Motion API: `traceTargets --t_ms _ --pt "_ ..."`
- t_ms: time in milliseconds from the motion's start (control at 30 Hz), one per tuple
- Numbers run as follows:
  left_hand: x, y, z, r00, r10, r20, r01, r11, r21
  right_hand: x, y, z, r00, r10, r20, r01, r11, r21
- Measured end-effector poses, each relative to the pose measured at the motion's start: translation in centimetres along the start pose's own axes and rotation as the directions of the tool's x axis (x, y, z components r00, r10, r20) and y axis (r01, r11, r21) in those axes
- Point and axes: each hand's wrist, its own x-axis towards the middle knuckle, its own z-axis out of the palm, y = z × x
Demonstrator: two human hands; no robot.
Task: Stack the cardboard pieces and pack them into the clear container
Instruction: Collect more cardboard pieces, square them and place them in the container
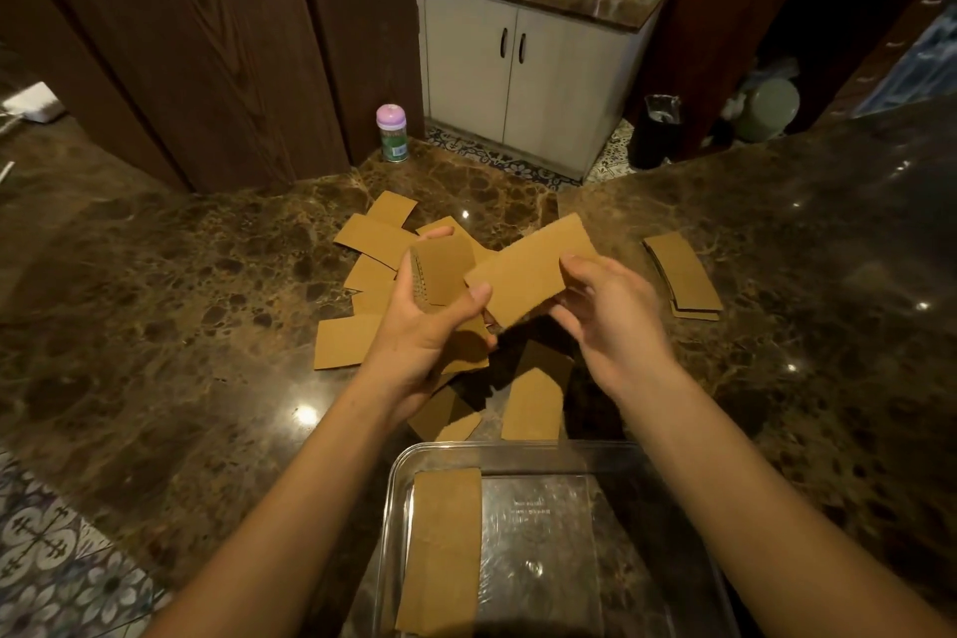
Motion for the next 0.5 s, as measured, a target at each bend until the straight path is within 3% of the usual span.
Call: traceTargets --t_ms 100,167,333,500 --pt "0.0 -0.2 0.6 0.994 0.110 -0.007 -0.109 0.990 0.087 -0.9 0.6 0.8 0.992 0.108 -0.059 -0.097 0.981 0.165" --pt "0.0 -0.2 1.0 0.989 0.144 -0.032 -0.140 0.986 0.089 -1.8 1.2 1.3 0.991 0.127 -0.048 -0.118 0.980 0.163" --pt "0.4 0.4 1.6 0.953 0.259 -0.156 -0.253 0.966 0.062 -3.5 2.2 1.3 0.968 0.207 0.142 -0.180 0.967 -0.181" --pt "0.6 0.2 2.3 0.968 0.207 -0.144 -0.210 0.978 -0.004 -4.7 2.5 2.1 0.879 0.367 0.305 -0.251 0.899 -0.360"
